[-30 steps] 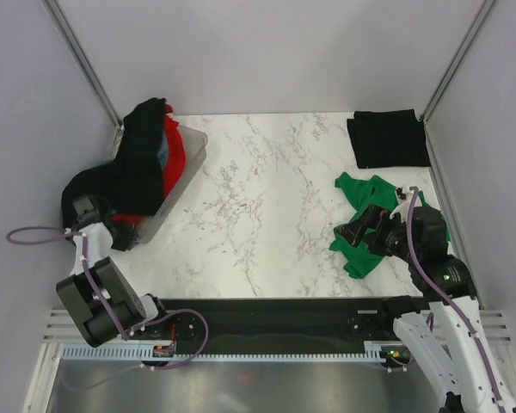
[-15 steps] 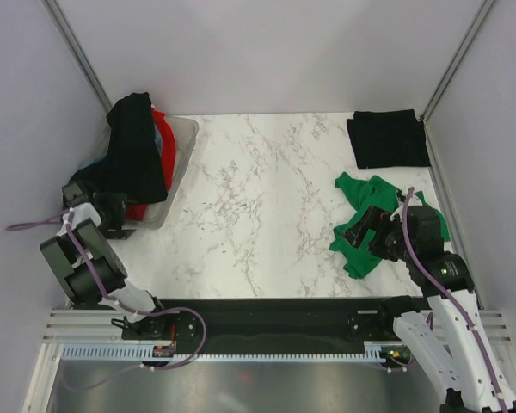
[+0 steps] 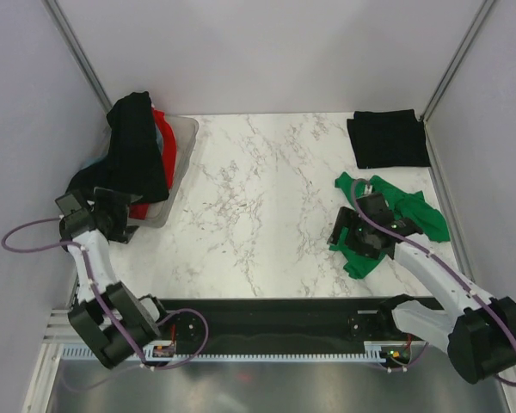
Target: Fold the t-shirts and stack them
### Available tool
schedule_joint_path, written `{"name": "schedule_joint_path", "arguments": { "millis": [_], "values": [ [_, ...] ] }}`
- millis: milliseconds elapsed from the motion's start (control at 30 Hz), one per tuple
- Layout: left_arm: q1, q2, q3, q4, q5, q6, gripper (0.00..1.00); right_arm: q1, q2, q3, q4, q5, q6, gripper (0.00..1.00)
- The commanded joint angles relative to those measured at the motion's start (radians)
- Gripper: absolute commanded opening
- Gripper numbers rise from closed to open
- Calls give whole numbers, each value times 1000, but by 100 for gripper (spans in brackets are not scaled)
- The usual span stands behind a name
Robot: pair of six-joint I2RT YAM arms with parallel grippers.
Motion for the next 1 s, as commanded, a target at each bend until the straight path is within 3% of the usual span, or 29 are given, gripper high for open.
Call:
{"name": "schedule_joint_path", "arguments": {
  "millis": [0, 133, 267, 433, 533, 567, 667, 700, 867, 967],
  "values": [
    [4, -178, -13, -85, 50, 118, 100, 136, 63, 15, 74, 120, 58, 98],
    [3, -304, -16, -159, 73, 277, 100, 178, 119, 18, 106, 173, 78, 96],
    [-88, -408, -33, -197, 30, 313, 100, 181, 188, 65, 91, 257, 50, 92],
    [-112, -455, -37, -177, 6, 319, 100, 181, 270, 87, 123, 273, 32, 74],
    [-117, -418, -36, -174, 27, 323, 99, 182, 306, 96, 143, 257, 21, 51],
    [-122, -410, -36, -176, 33, 327, 99, 184, 301, 99, 140, 259, 20, 32],
    [-131, -422, -36, -174, 29, 326, 99, 190, 269, 102, 131, 274, 19, 12],
    [-134, -439, -39, -173, 17, 320, 99, 195, 248, 114, 110, 279, 19, 0],
    [-138, -451, -47, -159, 1, 312, 99, 218, 176, 217, -21, 282, 6, 0],
    [-149, -462, -48, -156, -3, 310, 99, 224, 115, 369, -169, 343, 10, 0]
  ]
}}
